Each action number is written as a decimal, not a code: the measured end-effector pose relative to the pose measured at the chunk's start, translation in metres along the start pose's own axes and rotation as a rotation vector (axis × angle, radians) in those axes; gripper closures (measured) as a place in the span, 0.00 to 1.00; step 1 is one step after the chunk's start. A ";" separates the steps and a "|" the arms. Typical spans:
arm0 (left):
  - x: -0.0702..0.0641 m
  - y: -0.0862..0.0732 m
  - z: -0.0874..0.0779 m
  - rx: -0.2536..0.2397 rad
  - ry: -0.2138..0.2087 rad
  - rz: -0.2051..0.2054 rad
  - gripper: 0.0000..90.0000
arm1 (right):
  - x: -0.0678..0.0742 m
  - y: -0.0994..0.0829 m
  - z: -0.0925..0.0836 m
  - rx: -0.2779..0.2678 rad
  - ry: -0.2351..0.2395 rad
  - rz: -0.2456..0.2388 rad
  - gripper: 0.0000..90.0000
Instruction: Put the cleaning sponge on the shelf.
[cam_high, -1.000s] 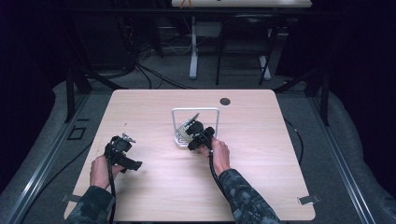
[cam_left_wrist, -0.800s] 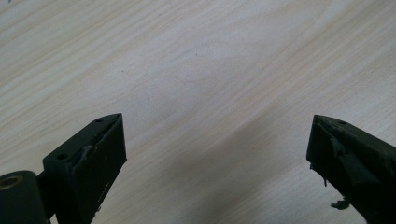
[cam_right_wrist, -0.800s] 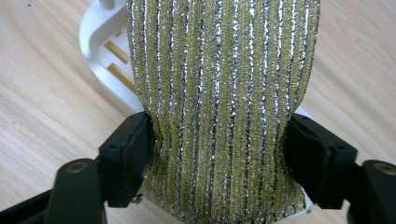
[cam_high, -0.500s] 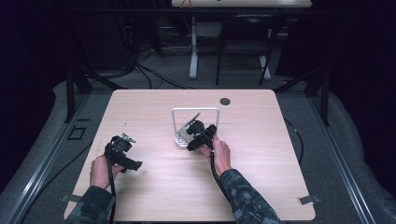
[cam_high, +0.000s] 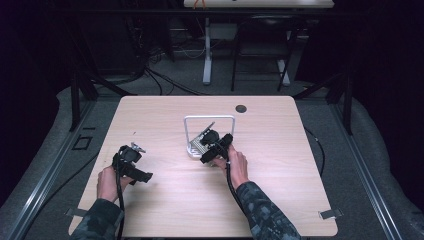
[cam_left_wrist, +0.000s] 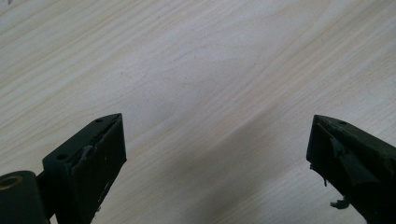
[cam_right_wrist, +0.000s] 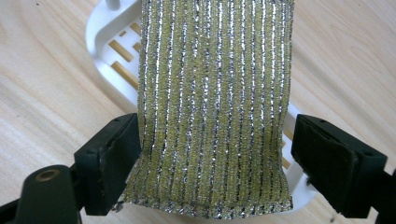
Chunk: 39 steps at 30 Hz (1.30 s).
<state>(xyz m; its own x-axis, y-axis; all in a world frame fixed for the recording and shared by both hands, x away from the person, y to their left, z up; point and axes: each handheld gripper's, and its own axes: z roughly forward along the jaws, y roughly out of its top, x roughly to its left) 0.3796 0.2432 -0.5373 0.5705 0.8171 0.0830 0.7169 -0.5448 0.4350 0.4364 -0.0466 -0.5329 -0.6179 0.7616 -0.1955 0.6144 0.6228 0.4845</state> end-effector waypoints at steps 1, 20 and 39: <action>0.000 0.001 0.000 -0.001 0.000 0.002 0.05 | 0.000 0.000 0.000 0.000 0.000 0.000 0.17; -0.001 -0.001 0.001 0.001 -0.003 0.009 0.04 | -0.003 -0.012 -0.045 -0.094 0.155 -0.023 0.15; -0.006 0.000 0.003 0.007 -0.010 0.022 0.03 | -0.041 -0.076 -0.102 -0.136 0.196 -0.008 0.04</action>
<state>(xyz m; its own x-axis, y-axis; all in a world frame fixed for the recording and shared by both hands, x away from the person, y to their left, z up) 0.3775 0.2380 -0.5404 0.5896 0.8033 0.0837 0.7074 -0.5636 0.4265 0.3653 -0.1431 -0.4748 -0.7137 0.6995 -0.0371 0.5458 0.5886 0.5964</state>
